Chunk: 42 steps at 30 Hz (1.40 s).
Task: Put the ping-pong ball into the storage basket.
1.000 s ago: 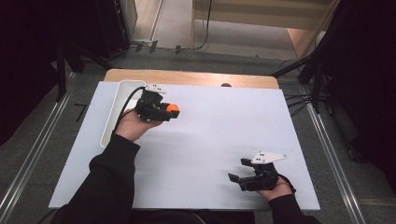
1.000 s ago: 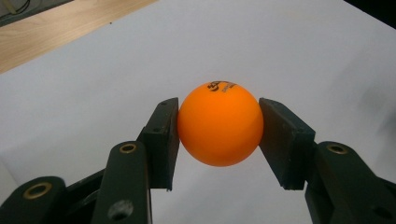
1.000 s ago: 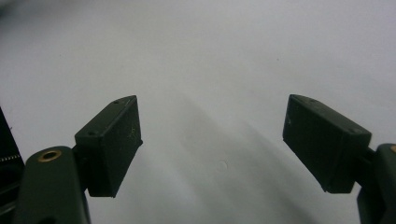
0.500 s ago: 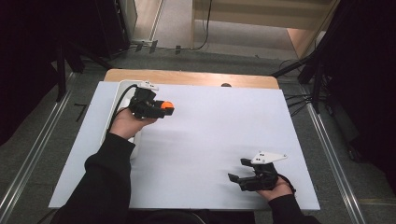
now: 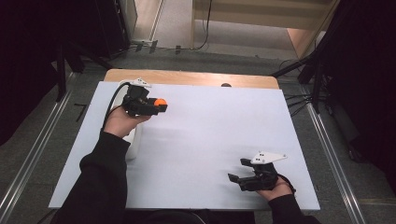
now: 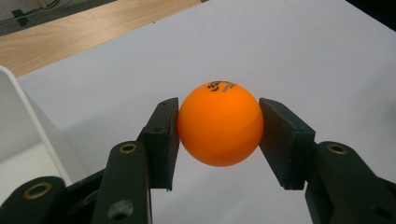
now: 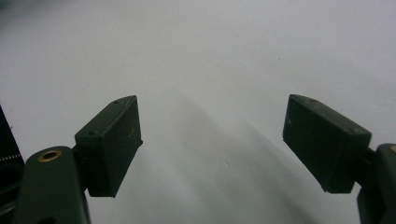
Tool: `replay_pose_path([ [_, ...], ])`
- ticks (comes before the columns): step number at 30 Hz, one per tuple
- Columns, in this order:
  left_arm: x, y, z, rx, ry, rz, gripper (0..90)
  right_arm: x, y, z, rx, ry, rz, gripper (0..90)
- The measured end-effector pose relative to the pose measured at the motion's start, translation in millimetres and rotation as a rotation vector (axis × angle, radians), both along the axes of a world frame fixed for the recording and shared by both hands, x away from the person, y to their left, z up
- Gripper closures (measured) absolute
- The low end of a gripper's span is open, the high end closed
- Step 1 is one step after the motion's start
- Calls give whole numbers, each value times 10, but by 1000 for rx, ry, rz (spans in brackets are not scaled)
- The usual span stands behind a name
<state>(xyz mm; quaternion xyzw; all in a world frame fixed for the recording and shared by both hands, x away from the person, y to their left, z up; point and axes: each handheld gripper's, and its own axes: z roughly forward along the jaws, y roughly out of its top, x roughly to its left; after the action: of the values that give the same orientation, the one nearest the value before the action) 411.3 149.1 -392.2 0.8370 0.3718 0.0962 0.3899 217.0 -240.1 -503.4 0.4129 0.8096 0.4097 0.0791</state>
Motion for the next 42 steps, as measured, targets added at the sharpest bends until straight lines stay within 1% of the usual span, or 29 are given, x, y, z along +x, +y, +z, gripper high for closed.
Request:
replay_pose_path([
  [1, 2, 12, 6, 11, -7, -3, 508, -1, 2, 1, 0, 2, 0, 180],
  [5, 6, 41, 16, -1, -12, 12, 508, -4, 8, 1, -3, 0, 4, 180],
  [9, 18, 90, 27, 13, -16, 28, 508, -4, 8, 0, -5, -1, 2, 180],
  [10, 21, 100, 26, 9, -16, 34, 508, -5, 8, 1, -5, 2, 0, 179],
  [11, 26, 113, 28, 17, -17, 41, 507, -2, 6, 0, -5, 0, 3, 180],
  [12, 27, 122, 26, 11, -15, 49, 508, -3, 7, -1, -7, -1, 3, 180],
  [13, 30, 136, 30, 16, -13, 58, 508, -4, 9, -1, -10, -3, 1, 179],
  [18, 44, 199, 40, 5, -13, 76, 508, -3, 11, -1, -11, -4, 3, 180],
  [23, 55, 273, 57, -14, -12, 92, 508, -3, 10, -1, -11, -3, 3, 180],
  [29, 66, 357, 77, -1, -22, 120, 508, -5, 12, 1, -11, -2, 3, 180],
  [30, 69, 370, 78, 8, -26, 123, 508, -4, 12, 0, -10, -3, 2, 180],
  [31, 69, 373, 71, 7, -30, 135, 508, -3, 12, 0, -10, -3, 2, 180],
  [33, 74, 389, 65, 17, -27, 145, 508, -3, 11, -1, -11, -3, 2, 180],
  [37, 85, 419, 59, 13, -23, 153, 508, -4, 11, 0, -9, -3, 2, 180],
  [41, 91, 457, 64, 21, -22, 173, 508, -4, 9, 0, -10, -2, 1, 180],
  [42, 93, 466, 61, 16, -25, 178, 508, -4, 10, 0, -10, -2, 1, 180],
])
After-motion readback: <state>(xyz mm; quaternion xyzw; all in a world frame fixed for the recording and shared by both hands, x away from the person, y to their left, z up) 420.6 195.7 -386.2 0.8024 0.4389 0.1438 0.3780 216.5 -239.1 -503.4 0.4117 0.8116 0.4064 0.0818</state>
